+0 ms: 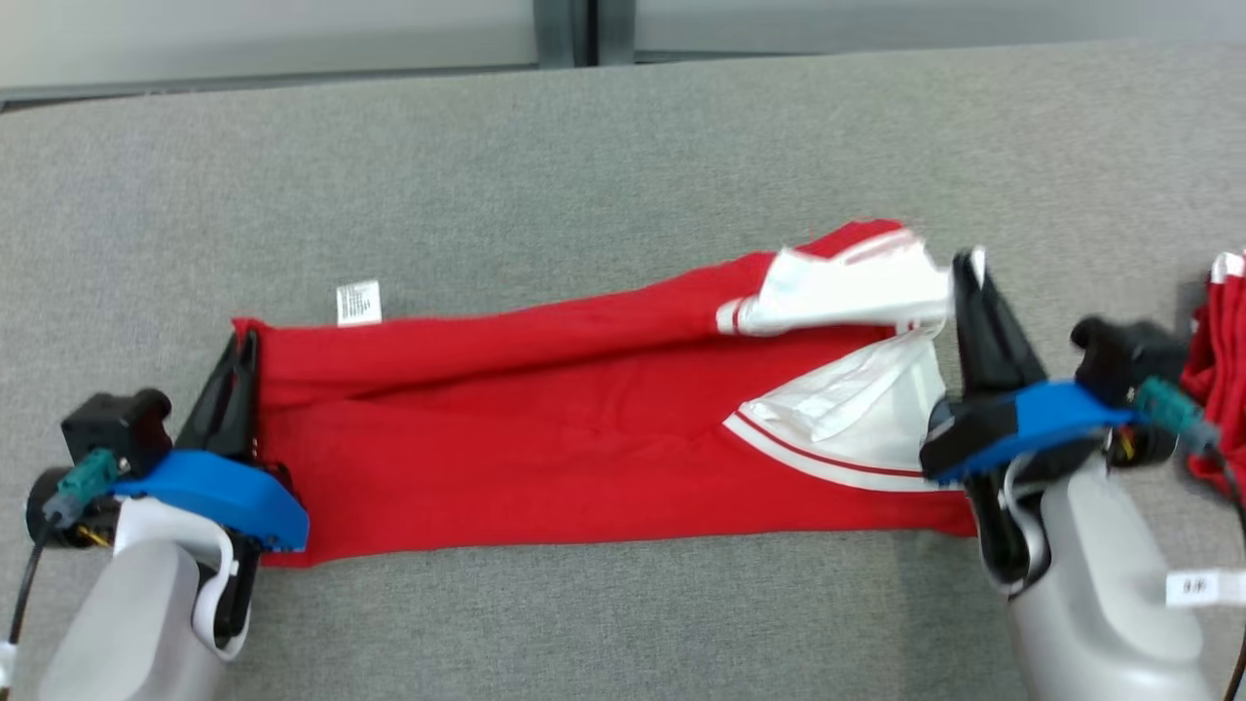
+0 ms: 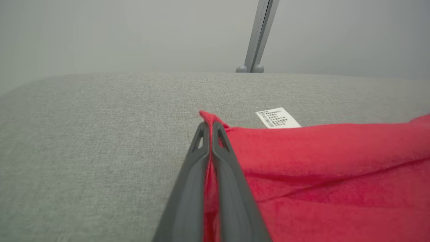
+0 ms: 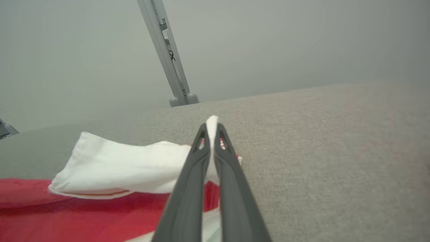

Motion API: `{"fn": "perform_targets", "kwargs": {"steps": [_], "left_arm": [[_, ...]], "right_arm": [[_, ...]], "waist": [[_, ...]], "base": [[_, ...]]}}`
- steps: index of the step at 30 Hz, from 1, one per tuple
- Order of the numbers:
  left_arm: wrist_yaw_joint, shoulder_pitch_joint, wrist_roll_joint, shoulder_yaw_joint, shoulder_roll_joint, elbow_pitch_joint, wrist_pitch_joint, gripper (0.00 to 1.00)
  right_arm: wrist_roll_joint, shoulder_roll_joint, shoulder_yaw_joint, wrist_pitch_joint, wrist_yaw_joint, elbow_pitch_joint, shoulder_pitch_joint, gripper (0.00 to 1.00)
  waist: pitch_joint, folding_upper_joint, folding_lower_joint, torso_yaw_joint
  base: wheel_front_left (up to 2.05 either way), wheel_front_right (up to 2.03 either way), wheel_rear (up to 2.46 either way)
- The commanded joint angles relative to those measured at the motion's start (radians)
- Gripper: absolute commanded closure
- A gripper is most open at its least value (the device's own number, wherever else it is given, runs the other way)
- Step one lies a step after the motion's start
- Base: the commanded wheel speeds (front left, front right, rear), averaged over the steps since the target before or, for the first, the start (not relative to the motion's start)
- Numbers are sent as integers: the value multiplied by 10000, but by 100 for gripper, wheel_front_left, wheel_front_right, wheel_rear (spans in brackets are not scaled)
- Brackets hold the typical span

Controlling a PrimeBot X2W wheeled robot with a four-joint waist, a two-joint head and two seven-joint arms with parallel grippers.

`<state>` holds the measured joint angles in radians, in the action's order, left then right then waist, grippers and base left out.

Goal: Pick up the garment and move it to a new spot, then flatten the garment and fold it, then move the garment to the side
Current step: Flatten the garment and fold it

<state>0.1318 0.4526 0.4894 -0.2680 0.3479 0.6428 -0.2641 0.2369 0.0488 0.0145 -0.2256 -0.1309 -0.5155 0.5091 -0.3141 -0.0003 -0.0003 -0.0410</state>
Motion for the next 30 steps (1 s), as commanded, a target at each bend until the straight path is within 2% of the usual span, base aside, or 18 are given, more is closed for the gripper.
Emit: {"fn": "perform_targets", "kwargs": {"steps": [1, 10, 11, 12, 13, 14, 20, 30], "left_arm": [[-21, -250, -78, 99, -77, 79, 1, 100], [-21, -1028, -348, 397, -559, 464, 0, 100], [-21, -1092, -373, 468, -612, 494, 1, 69], [-21, -1157, -421, 604, -676, 518, 1, 30], [-22, -1245, -494, 728, -753, 548, 1, 0], [-37, -1329, -570, 856, -852, 543, 1, 0], [-188, -1873, -1211, 1503, -1381, 271, 0, 0], [-47, -2231, -1822, 1938, -1927, 1, 1, 0]], "right_arm": [[194, 37, -73, -53, 3, 32, -424, 100], [840, 40, -241, -100, 3, -531, -1436, 100], [910, 42, -244, -66, 3, -667, -1483, 100], [988, 43, -199, -34, 3, -826, -1529, 88], [1044, 42, -182, -41, 3, -975, -1526, 64], [1119, 39, -175, -17, 3, -1114, -1513, 0], [1152, 45, 73, -54, 2, -2009, -1377, 0], [245, 25, 1288, 14, 2, -4034, -777, 0]], "waist": [[277, 3, 3, -206], [699, 3, 3, -144], [751, 3, 3, -118], [822, 3, 3, -80], [886, 3, 3, -49], [952, 3, 3, -7], [1209, 3, 3, 421], [1191, 3, 3, 1426]], "base": [[0, 0, 0], [0, 0, 0], [0, 0, 0], [0, 0, 0], [0, 0, 0], [0, 0, 0], [0, 0, 0], [0, 0, 0]]}}
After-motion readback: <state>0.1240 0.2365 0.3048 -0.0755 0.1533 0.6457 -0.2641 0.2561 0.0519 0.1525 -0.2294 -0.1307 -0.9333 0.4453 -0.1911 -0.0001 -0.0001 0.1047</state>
